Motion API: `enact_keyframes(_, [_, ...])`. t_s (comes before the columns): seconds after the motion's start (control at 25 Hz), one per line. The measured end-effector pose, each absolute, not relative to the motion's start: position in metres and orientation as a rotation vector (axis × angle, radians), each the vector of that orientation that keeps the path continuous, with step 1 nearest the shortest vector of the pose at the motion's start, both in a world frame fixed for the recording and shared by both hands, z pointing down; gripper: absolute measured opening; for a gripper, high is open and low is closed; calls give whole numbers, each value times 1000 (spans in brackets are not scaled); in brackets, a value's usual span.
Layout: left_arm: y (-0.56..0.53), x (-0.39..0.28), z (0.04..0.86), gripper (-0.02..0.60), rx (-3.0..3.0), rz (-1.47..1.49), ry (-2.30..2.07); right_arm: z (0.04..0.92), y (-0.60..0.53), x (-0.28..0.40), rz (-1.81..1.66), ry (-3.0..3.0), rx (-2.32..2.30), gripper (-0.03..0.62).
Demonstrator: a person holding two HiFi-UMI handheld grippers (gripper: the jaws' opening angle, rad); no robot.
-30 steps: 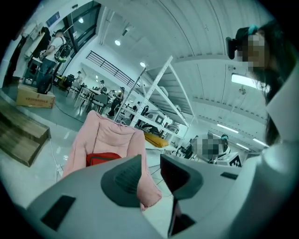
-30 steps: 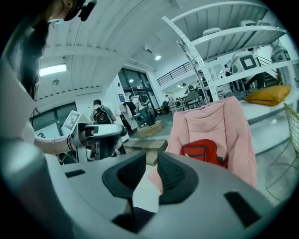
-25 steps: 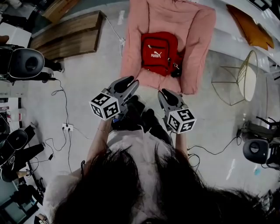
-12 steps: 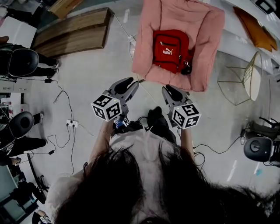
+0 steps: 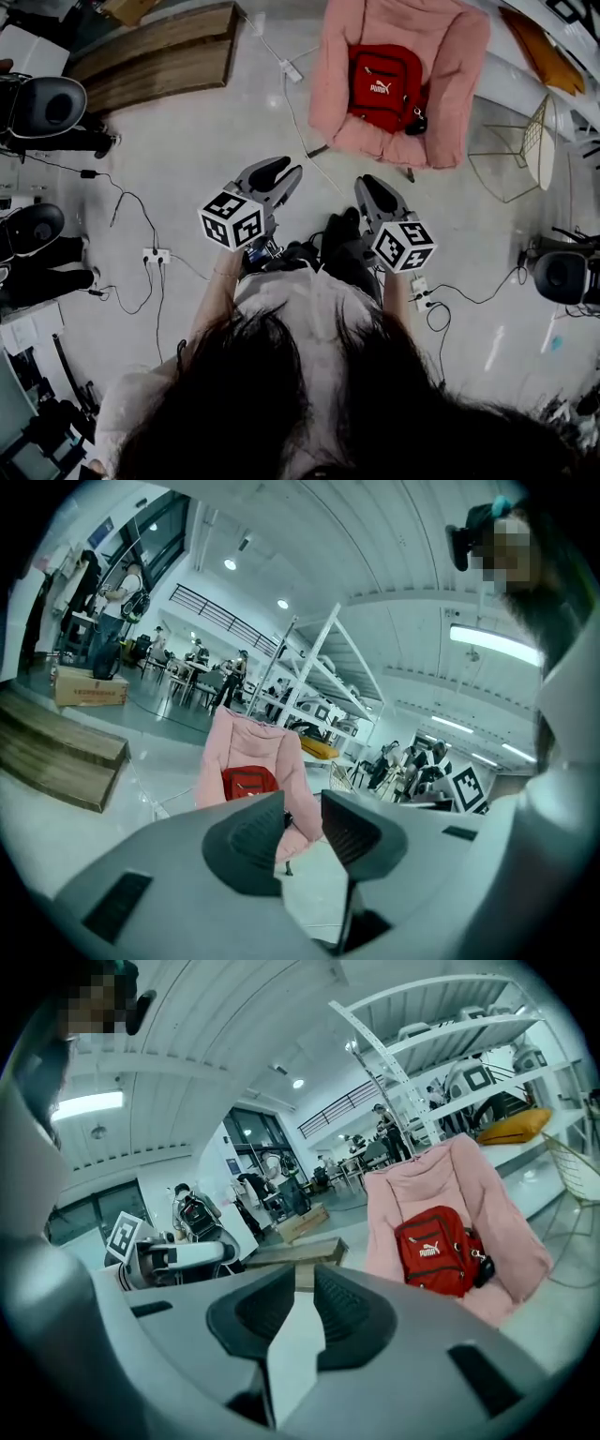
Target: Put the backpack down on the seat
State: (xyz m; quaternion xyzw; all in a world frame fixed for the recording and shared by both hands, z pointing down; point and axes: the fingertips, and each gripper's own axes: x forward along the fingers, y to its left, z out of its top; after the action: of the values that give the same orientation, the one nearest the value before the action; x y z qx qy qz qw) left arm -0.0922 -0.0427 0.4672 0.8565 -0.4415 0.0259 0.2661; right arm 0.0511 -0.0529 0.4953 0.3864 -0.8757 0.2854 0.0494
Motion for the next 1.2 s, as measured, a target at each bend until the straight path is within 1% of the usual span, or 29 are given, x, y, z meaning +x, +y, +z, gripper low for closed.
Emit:
enact_keyframes(0.16, [-9, -116, 464, 135, 2335, 23, -1129, 494, -5, 17, 863, -2663, 1193, 72])
enact_keyframes(0.4, [31, -116, 466, 132, 2391, 30, -1064, 490, 50, -6, 845, -2673, 1187, 60])
enact_keyframes(0.72, [59, -106, 467, 130, 2409, 11, -1038, 485, 86, -11, 742, -2671, 1152, 58])
enact_keyframes(1.2, [64, -94, 451, 130, 2462, -35, -1021, 479, 108, -7, 636, -2666, 1123, 57])
